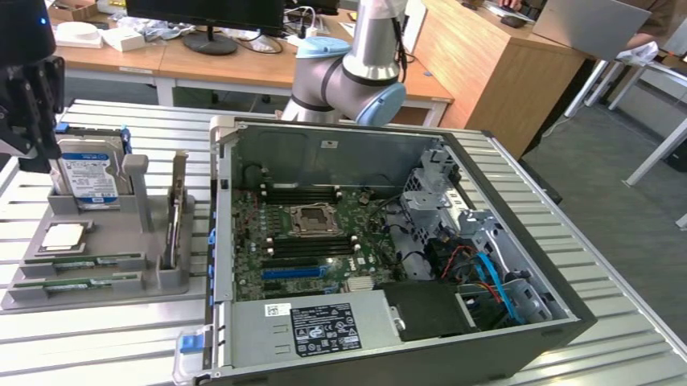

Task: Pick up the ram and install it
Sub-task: 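Pick up the ram and move it above insertion slot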

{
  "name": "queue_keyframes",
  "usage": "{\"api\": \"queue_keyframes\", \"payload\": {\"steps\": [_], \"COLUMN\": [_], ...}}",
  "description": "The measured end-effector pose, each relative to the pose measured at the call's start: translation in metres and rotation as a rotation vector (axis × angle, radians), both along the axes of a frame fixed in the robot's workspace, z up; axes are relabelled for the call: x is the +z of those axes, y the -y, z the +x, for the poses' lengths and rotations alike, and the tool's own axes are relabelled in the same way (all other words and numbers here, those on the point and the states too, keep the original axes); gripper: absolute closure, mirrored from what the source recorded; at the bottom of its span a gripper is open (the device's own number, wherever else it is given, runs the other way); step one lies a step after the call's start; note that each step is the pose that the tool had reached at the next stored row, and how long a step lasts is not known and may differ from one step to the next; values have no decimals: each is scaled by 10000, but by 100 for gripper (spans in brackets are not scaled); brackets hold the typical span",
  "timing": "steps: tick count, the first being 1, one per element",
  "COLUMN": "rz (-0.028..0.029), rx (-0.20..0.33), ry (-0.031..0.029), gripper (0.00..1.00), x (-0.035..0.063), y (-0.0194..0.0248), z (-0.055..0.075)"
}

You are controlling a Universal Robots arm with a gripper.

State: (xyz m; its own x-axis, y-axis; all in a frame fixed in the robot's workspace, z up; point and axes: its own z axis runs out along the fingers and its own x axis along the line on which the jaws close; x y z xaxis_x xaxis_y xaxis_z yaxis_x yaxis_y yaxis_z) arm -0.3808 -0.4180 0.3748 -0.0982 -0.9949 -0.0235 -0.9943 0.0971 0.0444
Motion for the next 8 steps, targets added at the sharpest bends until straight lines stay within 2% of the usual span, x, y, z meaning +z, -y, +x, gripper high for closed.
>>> {"api": "queue_keyframes", "payload": {"steps": [8], "rz": [0], "rx": [0], "ry": [0], "gripper": [70], "x": [-69], "y": [0], "z": [0]}}
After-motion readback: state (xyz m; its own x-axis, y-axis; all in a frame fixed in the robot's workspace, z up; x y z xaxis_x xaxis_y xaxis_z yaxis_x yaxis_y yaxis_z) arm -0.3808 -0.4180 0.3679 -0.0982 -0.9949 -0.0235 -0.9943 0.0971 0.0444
